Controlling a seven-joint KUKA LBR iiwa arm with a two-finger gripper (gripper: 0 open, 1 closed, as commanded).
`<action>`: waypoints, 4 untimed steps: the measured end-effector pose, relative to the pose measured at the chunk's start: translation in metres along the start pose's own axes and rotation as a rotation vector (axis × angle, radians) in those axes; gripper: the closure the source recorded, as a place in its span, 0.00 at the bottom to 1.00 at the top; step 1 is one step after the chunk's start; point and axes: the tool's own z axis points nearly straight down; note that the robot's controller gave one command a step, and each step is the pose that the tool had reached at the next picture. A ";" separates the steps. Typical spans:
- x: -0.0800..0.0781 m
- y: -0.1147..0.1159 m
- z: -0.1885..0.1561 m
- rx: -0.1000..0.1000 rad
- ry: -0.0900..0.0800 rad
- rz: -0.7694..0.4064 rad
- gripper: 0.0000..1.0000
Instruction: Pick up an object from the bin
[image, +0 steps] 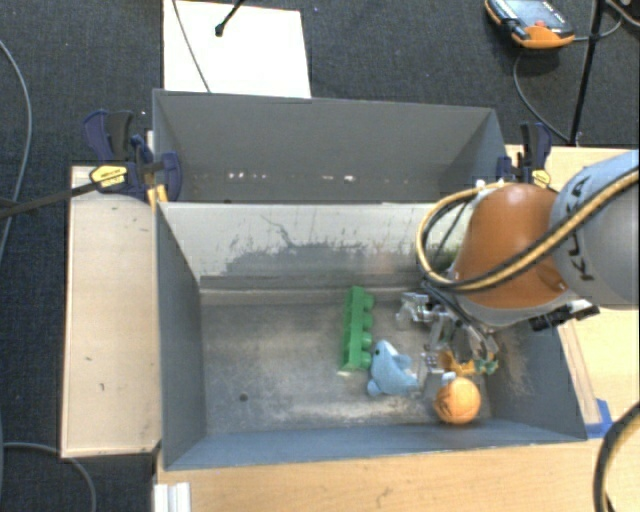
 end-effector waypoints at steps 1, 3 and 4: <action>-0.002 0.000 -0.004 0.000 -0.008 0.000 0.00; 0.033 -0.002 0.056 -0.001 -0.008 0.357 1.00; 0.033 -0.002 0.056 -0.001 -0.008 0.355 1.00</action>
Offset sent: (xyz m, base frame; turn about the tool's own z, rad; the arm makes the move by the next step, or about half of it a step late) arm -0.0155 0.0065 -0.0563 0.0229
